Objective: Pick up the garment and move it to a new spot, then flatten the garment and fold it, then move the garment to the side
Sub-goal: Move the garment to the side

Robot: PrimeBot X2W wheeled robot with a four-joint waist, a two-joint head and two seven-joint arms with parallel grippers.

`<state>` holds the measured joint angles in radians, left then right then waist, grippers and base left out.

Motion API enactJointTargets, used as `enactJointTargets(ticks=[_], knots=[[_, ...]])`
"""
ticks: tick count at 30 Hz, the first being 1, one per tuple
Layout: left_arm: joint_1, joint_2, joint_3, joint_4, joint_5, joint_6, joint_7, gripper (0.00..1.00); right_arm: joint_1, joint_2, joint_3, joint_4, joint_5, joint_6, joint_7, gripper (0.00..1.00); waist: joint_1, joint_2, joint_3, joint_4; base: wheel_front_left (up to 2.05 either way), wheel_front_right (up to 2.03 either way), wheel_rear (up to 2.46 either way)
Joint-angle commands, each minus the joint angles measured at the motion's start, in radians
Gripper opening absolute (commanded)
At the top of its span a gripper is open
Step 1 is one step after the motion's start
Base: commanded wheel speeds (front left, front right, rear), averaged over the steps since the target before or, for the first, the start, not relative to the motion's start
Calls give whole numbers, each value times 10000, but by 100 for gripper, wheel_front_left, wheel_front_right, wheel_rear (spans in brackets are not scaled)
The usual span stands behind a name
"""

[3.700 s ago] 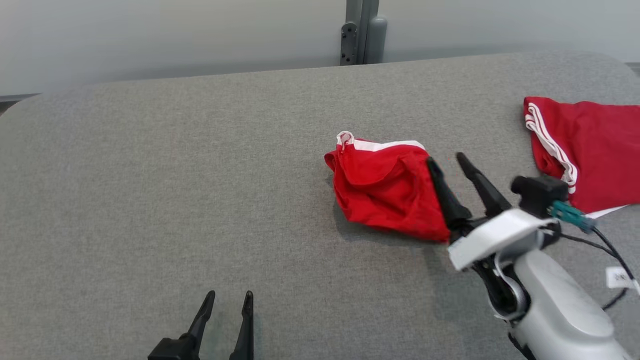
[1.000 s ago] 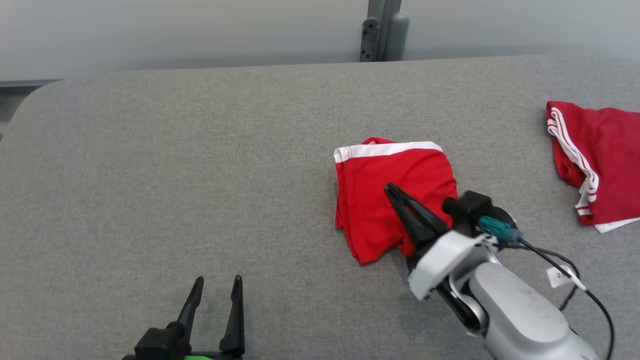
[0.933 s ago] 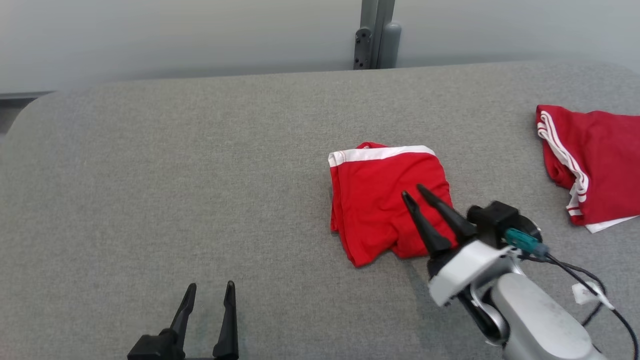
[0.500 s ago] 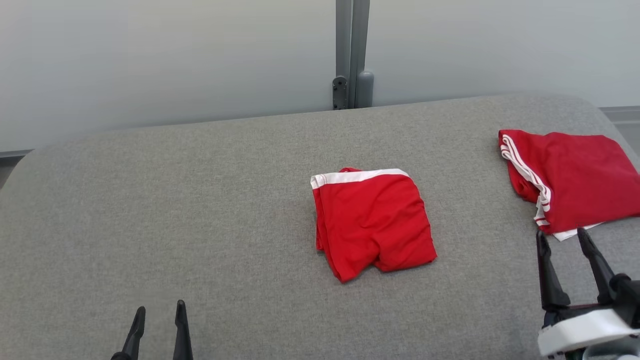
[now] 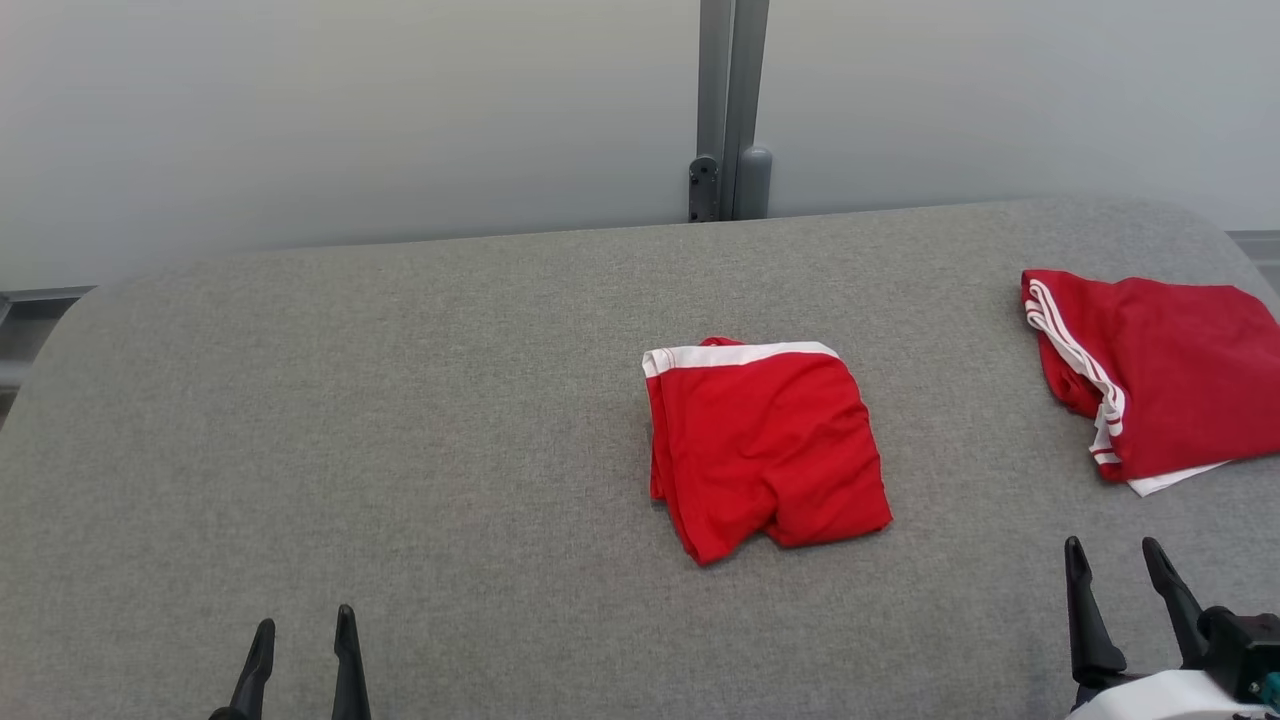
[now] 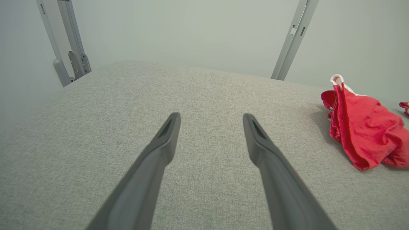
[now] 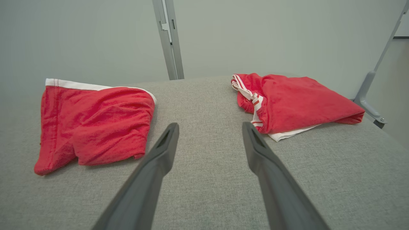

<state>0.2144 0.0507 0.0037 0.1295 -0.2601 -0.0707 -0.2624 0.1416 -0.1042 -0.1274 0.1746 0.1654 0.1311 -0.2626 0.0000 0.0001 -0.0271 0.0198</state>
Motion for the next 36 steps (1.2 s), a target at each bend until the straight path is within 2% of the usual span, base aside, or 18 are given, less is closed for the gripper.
enactJointTargets(ticks=[1,4,6,8,11,13,16,18,21,27,32,33,34,36], knots=[[-128,4,35,-55,68,-45,-28,100,-144,50,-36,70,157,-7,-23,100,0,-1,7,18,0,0,0],[-194,3,-38,-178,29,26,-28,100,-615,-109,573,367,882,-4,-23,100,0,-1,95,60,0,0,0],[-213,3,-139,-234,9,61,-26,100,-1122,-485,1241,582,1763,-4,341,100,0,-1,188,89,0,0,0],[-299,6,-212,-295,2,70,-26,100,-1719,-859,1828,587,2855,-4,1334,100,0,-1,336,120,0,0,0],[-539,4,-419,-434,-58,106,-28,100,-2831,-1493,2099,446,4327,-4,3061,100,0,-1,873,226,0,0,0],[-752,4,-574,-463,-68,117,-26,100,-3542,-1835,2191,606,4747,-4,4160,100,0,-1,1296,354,0,0,0],[-1145,5,-872,-476,-123,186,-28,100,-4512,-1947,2222,1097,5319,-1,5808,100,0,-1,1893,622,0,0,0],[-1359,5,-1058,-423,-151,218,-28,100,-5018,-2126,2268,1461,5290,-3,6423,100,0,-1,2196,818,0,0,0],[-1665,5,-1276,-393,-209,287,-28,100,-5611,-1870,2367,2169,5520,-3,6961,100,0,-1,2553,1118,0,0,0],[-2061,5,-1662,-397,-254,427,-26,100,-6423,-1761,2468,3447,5699,-3,7317,100,0,-1,3016,1664,0,0,0],[-2149,3,-1755,-477,-265,541,-28,100,-6804,-1537,2801,4039,6224,-3,7522,100,0,-1,3234,1745,0,0,0],[-2158,5,-1766,-500,-273,567,-28,100,-6896,-1524,2787,4084,6335,-3,7372,12,0,-1,3283,1716,0,0,0],[-2163,3,-1771,-520,-272,597,-28,100,-6998,-1521,2810,4083,6425,-4,7263,0,0,-1,3325,1667,0,0,0],[-2171,5,-1755,-562,-289,647,-28,100,-7137,-1608,3084,3876,6605,-3,7187,0,0,-1,3396,1490,0,0,0]])
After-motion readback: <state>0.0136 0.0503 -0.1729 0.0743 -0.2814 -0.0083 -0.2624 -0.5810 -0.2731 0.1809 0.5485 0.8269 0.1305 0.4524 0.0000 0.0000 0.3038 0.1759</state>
